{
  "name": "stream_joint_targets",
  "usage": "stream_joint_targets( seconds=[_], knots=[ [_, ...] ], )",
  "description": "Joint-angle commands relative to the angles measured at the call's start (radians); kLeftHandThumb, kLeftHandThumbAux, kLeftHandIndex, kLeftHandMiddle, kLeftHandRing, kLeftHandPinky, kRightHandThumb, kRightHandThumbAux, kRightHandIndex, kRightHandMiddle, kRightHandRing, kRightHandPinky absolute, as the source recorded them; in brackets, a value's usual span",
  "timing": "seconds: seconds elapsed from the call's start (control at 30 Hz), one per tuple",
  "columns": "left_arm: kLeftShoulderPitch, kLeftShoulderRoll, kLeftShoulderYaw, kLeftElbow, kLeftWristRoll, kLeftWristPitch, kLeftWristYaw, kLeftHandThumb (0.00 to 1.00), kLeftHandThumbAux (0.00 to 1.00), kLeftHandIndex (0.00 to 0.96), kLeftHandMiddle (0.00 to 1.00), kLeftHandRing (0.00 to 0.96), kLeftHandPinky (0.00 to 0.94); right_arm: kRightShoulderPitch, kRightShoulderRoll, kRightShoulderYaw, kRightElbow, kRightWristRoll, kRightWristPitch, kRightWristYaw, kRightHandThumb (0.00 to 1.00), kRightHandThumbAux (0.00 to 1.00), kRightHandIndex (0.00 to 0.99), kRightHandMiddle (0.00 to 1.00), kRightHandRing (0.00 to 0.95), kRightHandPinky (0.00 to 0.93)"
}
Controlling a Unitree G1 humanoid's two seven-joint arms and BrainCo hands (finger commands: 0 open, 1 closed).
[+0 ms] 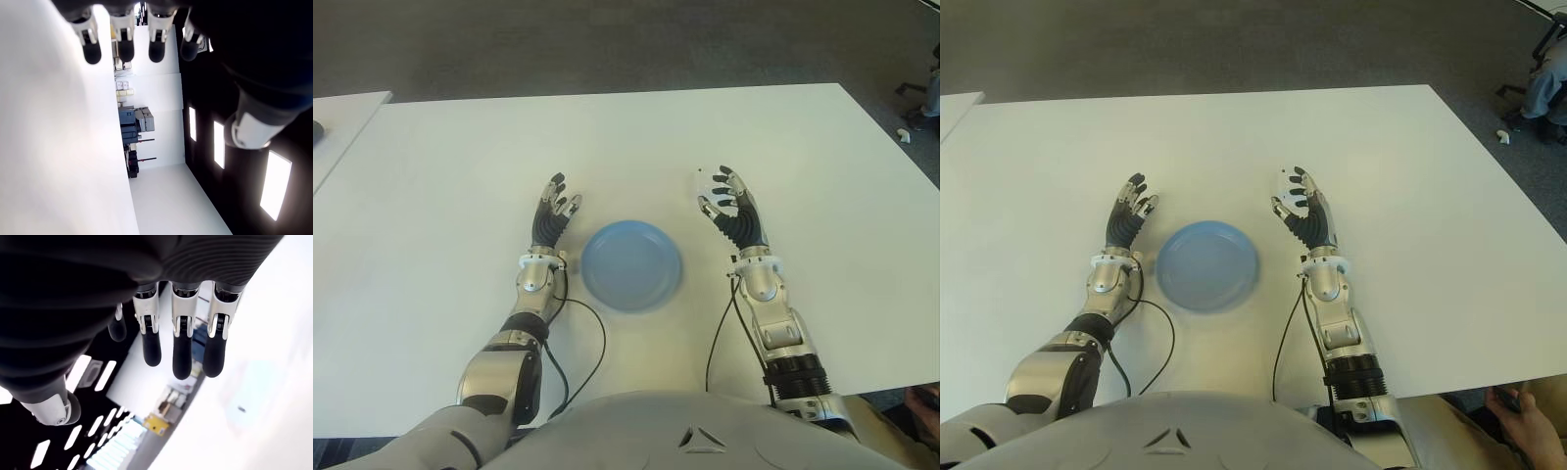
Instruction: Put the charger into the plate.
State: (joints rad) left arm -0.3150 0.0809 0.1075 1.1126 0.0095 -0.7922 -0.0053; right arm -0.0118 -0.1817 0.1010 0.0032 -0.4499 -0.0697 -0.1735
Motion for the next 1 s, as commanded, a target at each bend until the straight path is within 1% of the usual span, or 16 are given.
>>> stream_joint_targets(
  seconds=[0.03,0.2,0.3,0.37,0.53,0.63,0.7,0.8,0.97,1.0],
  knots=[
    [0.145,-0.045,-0.006,0.129,0.006,0.063,-0.025,0.124,0.598,0.004,0.060,0.068,0.101,-0.026,-0.046,0.006,-0.050,-0.044,0.010,0.027,0.431,0.539,0.097,0.213,0.290,0.366],
    [0.144,-0.049,-0.002,0.132,0.004,0.067,-0.027,0.127,0.602,0.005,0.059,0.068,0.103,-0.056,-0.080,-0.001,-0.058,-0.054,0.005,0.045,0.407,0.536,0.101,0.218,0.283,0.350],
    [0.142,-0.051,-0.001,0.132,0.004,0.068,-0.022,0.126,0.600,0.007,0.063,0.072,0.110,-0.101,-0.103,-0.003,-0.028,-0.055,-0.015,0.045,0.408,0.536,0.104,0.219,0.282,0.357],
    [0.141,-0.052,-0.002,0.133,0.008,0.070,-0.016,0.124,0.597,0.009,0.066,0.075,0.114,-0.135,-0.119,-0.001,0.016,-0.058,-0.044,0.031,0.416,0.535,0.105,0.219,0.282,0.361],
    [0.139,-0.052,-0.004,0.135,0.013,0.070,-0.006,0.120,0.588,0.013,0.072,0.081,0.115,-0.232,-0.158,0.005,0.206,-0.064,-0.153,-0.024,0.434,0.533,0.109,0.218,0.281,0.358],
    [0.141,-0.052,-0.006,0.136,0.017,0.068,0.001,0.117,0.584,0.015,0.074,0.082,0.114,-0.273,-0.176,0.010,0.304,-0.069,-0.218,-0.057,0.445,0.532,0.112,0.216,0.282,0.356],
    [0.140,-0.052,-0.007,0.136,0.019,0.068,0.004,0.117,0.581,0.015,0.076,0.084,0.117,-0.293,-0.185,0.014,0.348,-0.071,-0.247,-0.073,0.450,0.531,0.112,0.214,0.282,0.357],
    [0.140,-0.051,-0.008,0.136,0.021,0.068,0.010,0.116,0.578,0.017,0.077,0.084,0.114,-0.348,-0.201,0.025,0.453,-0.086,-0.290,-0.110,0.458,0.530,0.113,0.209,0.276,0.349],
    [0.138,-0.051,-0.007,0.136,0.022,0.070,0.012,0.116,0.576,0.018,0.078,0.085,0.113,-0.416,-0.215,0.047,0.579,-0.110,-0.333,-0.160,0.471,0.527,0.107,0.193,0.253,0.315],
    [0.139,-0.051,-0.007,0.136,0.021,0.069,0.011,0.115,0.577,0.018,0.077,0.085,0.112,-0.444,-0.220,0.058,0.630,-0.124,-0.339,-0.179,0.472,0.527,0.105,0.190,0.249,0.310]
  ],
)
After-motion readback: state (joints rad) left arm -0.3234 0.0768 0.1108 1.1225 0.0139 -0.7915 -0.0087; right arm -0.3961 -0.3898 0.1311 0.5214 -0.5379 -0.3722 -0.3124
